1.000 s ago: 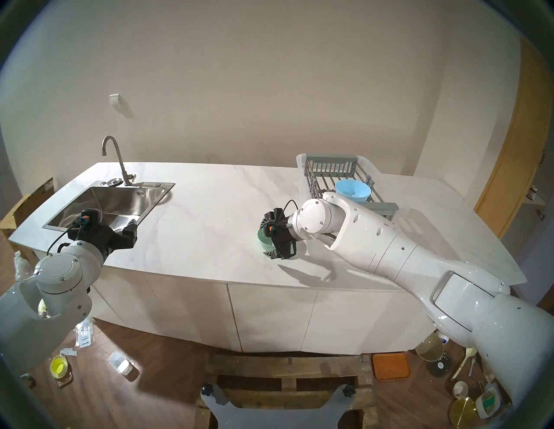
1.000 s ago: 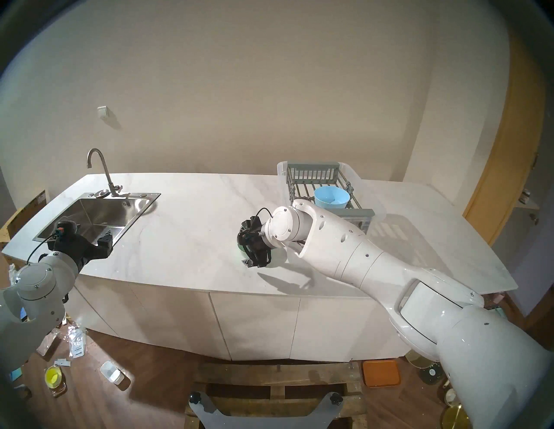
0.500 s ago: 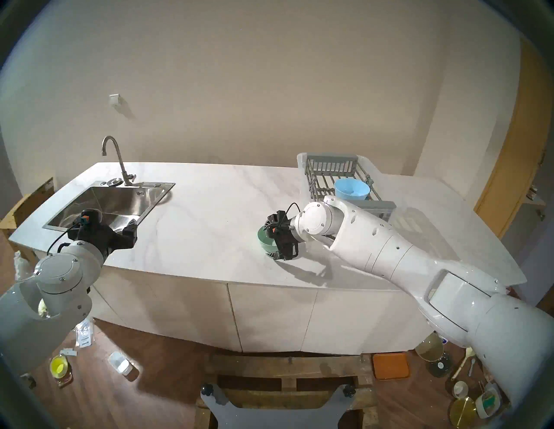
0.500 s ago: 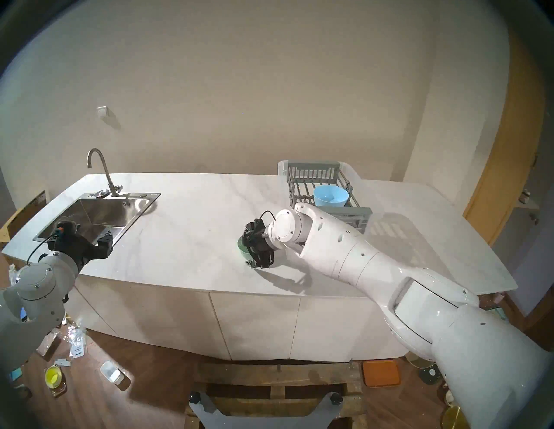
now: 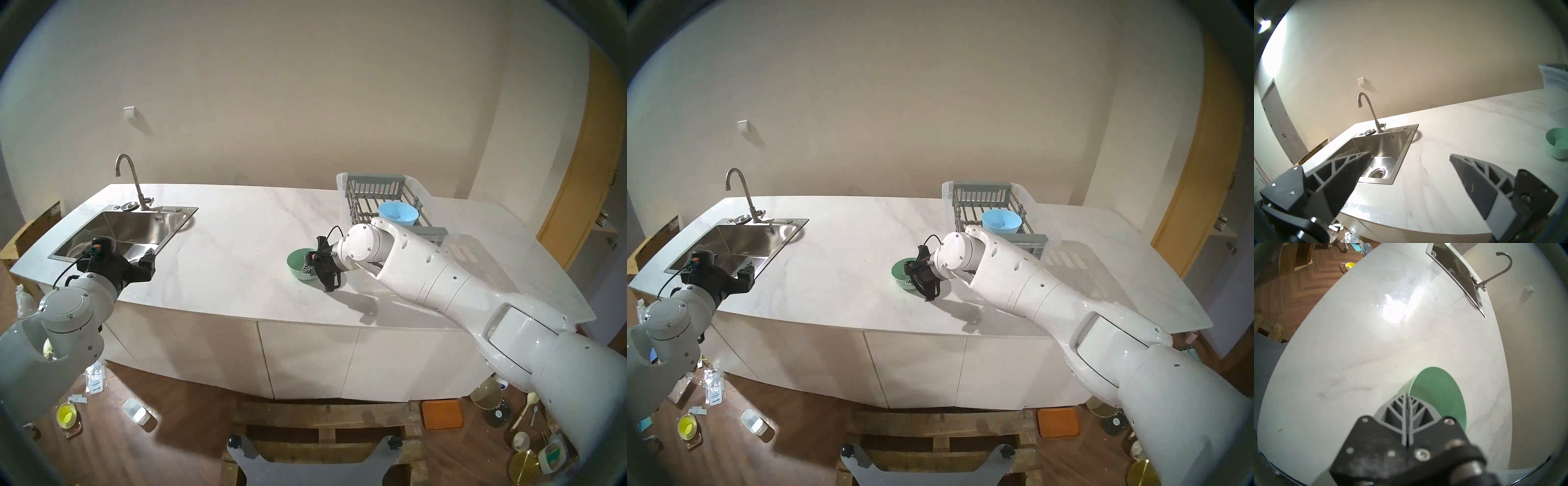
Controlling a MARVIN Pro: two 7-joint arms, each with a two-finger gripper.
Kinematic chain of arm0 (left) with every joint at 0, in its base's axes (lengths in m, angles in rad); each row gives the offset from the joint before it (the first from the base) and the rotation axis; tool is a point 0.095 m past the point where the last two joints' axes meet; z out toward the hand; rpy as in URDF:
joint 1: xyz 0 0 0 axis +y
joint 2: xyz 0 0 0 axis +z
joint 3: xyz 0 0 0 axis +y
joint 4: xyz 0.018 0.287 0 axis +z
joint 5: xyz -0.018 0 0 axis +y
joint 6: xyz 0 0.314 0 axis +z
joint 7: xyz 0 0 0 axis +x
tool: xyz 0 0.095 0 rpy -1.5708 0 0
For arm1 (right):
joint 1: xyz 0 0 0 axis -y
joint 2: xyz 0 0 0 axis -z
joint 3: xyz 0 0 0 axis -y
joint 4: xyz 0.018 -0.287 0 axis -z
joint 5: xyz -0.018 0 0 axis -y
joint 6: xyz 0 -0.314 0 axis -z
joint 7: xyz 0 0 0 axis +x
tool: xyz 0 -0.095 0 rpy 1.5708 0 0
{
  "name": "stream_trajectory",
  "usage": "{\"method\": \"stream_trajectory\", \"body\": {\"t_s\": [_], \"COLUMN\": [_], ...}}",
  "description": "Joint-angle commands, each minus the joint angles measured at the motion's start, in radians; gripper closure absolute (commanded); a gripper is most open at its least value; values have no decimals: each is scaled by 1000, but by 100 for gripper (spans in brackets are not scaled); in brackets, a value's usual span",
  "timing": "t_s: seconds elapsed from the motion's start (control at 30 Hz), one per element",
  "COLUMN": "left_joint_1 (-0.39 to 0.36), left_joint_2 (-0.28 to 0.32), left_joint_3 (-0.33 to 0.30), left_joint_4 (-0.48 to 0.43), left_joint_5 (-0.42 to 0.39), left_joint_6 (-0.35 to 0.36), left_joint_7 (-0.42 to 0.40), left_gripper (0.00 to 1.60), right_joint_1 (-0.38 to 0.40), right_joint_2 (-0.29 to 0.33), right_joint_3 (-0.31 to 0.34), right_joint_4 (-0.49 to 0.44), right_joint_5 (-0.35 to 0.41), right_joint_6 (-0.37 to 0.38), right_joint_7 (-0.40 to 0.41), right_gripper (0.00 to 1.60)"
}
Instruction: Place the plate or bowl neatly into the plate slot of the drying rack
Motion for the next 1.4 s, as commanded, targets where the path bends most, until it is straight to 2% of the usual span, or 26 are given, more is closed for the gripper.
{"method": "stream_trajectory", "body": {"t_s": [0.0,0.23,0.43,0.5,0.53,0.63,0.73,0.93,1.0,1.1,1.13,1.37], "left_joint_1": [-11,-13,-13,-12,-12,-11,-12,-12,-13,-13,-13,-13], "left_joint_2": [4,4,4,4,4,3,3,4,4,4,4,4], "left_joint_3": [-17,-15,-15,-16,-16,-18,-17,-16,-16,-15,-15,-15], "left_joint_4": [-14,-13,-13,-13,-13,-14,-14,-13,-13,-13,-13,-13], "left_joint_5": [7,6,6,7,7,8,7,7,7,6,6,7], "left_joint_6": [-9,-8,-8,-9,-9,-10,-9,-9,-9,-8,-8,-9], "left_joint_7": [0,0,1,0,0,-1,0,0,0,1,1,0], "left_gripper": [0,0,0,0,0,0,0,0,0,0,0,0], "right_joint_1": [39,60,69,68,68,82,102,149,190,239,239,348], "right_joint_2": [14,18,20,25,25,17,1,-26,-53,-78,-78,-125], "right_joint_3": [37,68,93,102,102,112,124,138,150,158,158,180], "right_joint_4": [-76,-154,-268,-328,-328,-360,-332,-238,-147,-57,-57,162], "right_joint_5": [7,18,35,36,36,24,19,4,-1,-4,-4,-10], "right_joint_6": [27,61,125,194,194,268,292,274,261,236,236,169], "right_joint_7": [-8,0,25,36,36,31,17,-9,-33,-52,-52,-106], "right_gripper": [160,160,160,160,160,160,160,160,160,160,160,160]}}
